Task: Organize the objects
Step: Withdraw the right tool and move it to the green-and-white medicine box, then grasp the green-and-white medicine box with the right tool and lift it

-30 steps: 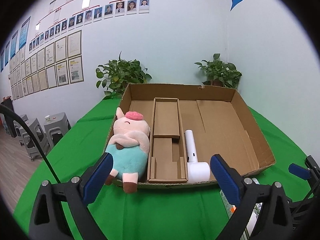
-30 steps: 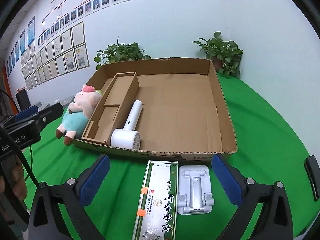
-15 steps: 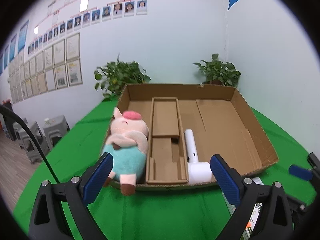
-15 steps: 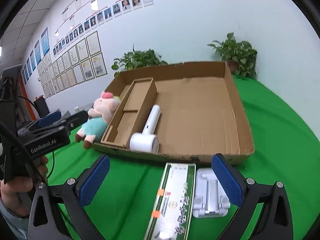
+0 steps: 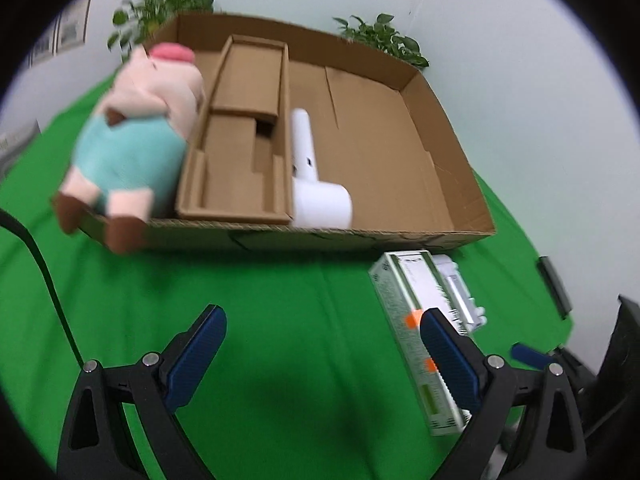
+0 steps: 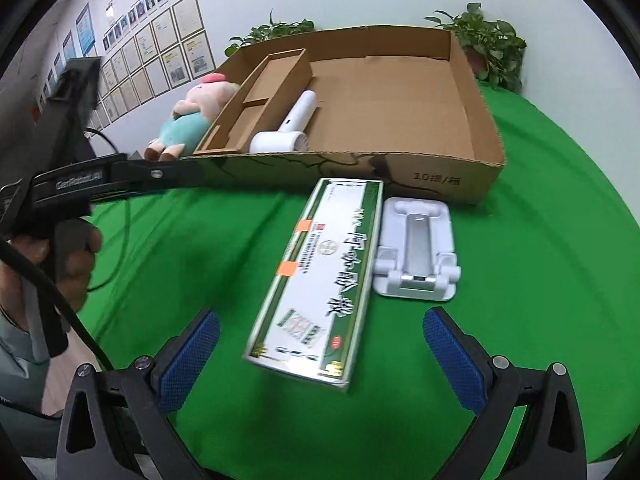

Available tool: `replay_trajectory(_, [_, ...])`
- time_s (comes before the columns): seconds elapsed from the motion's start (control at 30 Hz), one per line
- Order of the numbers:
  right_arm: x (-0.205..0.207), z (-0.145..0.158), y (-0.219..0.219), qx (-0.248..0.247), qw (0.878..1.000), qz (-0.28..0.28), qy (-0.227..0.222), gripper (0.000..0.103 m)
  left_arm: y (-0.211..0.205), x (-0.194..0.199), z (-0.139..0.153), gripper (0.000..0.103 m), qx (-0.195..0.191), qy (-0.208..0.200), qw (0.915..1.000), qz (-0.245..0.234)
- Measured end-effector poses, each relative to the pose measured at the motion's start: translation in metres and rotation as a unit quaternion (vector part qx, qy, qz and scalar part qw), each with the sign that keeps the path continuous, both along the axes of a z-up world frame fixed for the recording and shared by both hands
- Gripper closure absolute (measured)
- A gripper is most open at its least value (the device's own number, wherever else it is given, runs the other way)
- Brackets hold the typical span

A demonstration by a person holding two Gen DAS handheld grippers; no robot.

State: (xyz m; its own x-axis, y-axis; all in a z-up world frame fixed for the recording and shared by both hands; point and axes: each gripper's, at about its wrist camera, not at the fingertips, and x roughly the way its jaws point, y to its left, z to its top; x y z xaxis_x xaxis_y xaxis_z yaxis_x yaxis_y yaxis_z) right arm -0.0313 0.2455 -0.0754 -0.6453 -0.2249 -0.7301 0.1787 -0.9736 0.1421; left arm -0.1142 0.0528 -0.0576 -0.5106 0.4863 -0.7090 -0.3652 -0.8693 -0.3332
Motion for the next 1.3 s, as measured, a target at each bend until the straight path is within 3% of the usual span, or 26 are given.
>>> replay_trajectory(0.07, [-0.003,-0.002,-0.006,0.008,1.0,-0.001,-0.009,0.001,0.005,0.001,-0.006,0.005,0.009,-0.011,0.9999,0.0])
replay_trajectory(0.17, [-0.012,-0.008,-0.013,0.02,0.999,-0.005,-0.028,0.004,0.018,0.004,-0.012,0.006,-0.015,-0.008,0.9998,-0.005])
replay_trajectory(0.27, [-0.017,-0.014,-0.017,0.03,0.999,-0.005,-0.041,0.017,0.023,0.01,-0.012,0.006,-0.016,0.001,0.9998,-0.015])
replay_trajectory(0.3, [-0.02,-0.017,-0.019,0.035,0.998,-0.003,-0.045,0.033,0.024,0.011,-0.011,0.006,-0.014,0.003,0.9997,-0.018])
replay_trajectory(0.33, [-0.021,-0.019,-0.022,0.043,0.998,-0.002,-0.046,0.037,0.024,0.01,-0.01,0.006,-0.012,0.004,0.9997,-0.02])
replay_trajectory(0.47, [-0.02,-0.013,-0.027,0.029,0.999,0.008,-0.034,0.038,0.018,0.009,-0.005,0.006,0.009,-0.008,0.9994,-0.032])
replay_trajectory(0.57, [-0.009,0.003,-0.033,0.007,0.999,0.035,-0.002,0.037,0.017,0.007,-0.007,0.006,0.037,-0.031,0.9971,-0.058])
replay_trajectory(0.6, [-0.008,0.005,-0.035,0.013,0.999,0.038,0.003,0.03,0.017,0.007,-0.008,0.006,0.046,-0.038,0.996,-0.066])
replay_trajectory(0.63, [-0.007,0.004,-0.037,0.022,0.999,0.036,0.004,0.012,0.019,0.006,-0.01,0.006,0.057,-0.045,0.9947,-0.072])
replay_trajectory(0.7, [-0.007,-0.001,-0.038,0.034,0.999,0.028,-0.001,0.001,0.023,0.003,-0.015,0.006,0.074,-0.062,0.9919,-0.082])
replay_trajectory(0.8, [-0.01,-0.011,-0.038,0.024,0.999,0.034,-0.029,0.001,0.036,0.001,-0.023,0.006,0.084,-0.083,0.9877,-0.103])
replay_trajectory(1.0, [-0.008,-0.021,-0.044,0.042,0.998,0.032,-0.039,0.001,0.057,-0.001,-0.043,0.006,0.084,-0.124,0.981,-0.123])
replay_trajectory(1.07, [-0.01,-0.023,-0.042,0.038,0.998,0.03,-0.044,0.005,0.06,0.001,-0.046,0.007,0.084,-0.132,0.9796,-0.126])
replay_trajectory(1.2, [-0.008,-0.027,-0.036,0.018,0.998,0.021,-0.056,0.04,0.064,0.004,-0.053,0.01,0.09,-0.151,0.9759,-0.129])
replay_trajectory(1.3, [-0.004,-0.027,-0.032,0.001,0.998,0.015,-0.055,0.04,0.066,0.007,-0.056,0.012,0.092,-0.156,0.9751,-0.129])
